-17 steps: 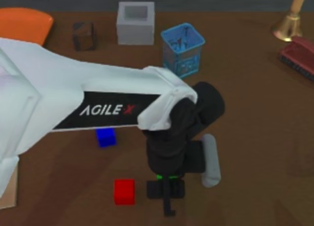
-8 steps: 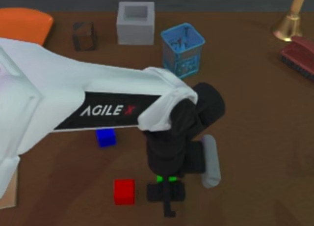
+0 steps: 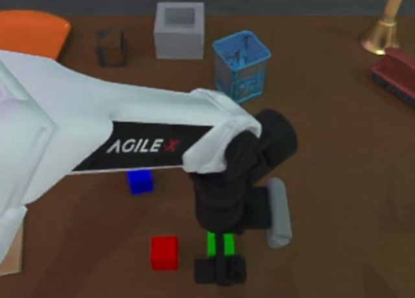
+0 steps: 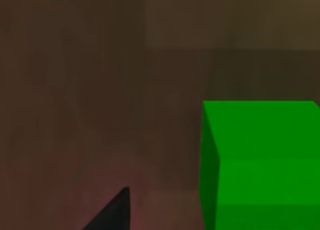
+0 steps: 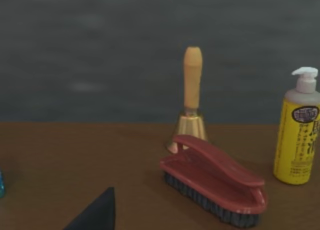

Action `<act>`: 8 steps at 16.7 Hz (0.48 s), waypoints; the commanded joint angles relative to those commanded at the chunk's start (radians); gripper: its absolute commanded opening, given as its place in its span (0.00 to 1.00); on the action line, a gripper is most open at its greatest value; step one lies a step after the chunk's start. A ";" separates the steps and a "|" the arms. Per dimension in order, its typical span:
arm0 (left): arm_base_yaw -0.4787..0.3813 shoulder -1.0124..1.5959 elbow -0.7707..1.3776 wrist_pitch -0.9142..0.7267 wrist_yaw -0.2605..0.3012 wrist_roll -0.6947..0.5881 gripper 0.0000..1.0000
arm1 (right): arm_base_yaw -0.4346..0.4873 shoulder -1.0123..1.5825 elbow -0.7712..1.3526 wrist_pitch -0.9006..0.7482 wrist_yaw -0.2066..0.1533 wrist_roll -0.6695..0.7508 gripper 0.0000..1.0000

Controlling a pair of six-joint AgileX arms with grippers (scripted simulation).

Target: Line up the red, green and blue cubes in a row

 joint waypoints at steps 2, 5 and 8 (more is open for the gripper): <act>0.000 0.000 0.000 0.000 0.000 0.000 1.00 | 0.000 0.000 0.000 0.000 0.000 0.000 1.00; 0.002 -0.001 0.000 0.000 0.000 0.000 1.00 | 0.000 0.000 0.000 0.000 0.000 0.000 1.00; 0.006 -0.012 0.032 -0.042 0.000 -0.002 1.00 | 0.000 0.000 0.000 0.000 0.000 0.000 1.00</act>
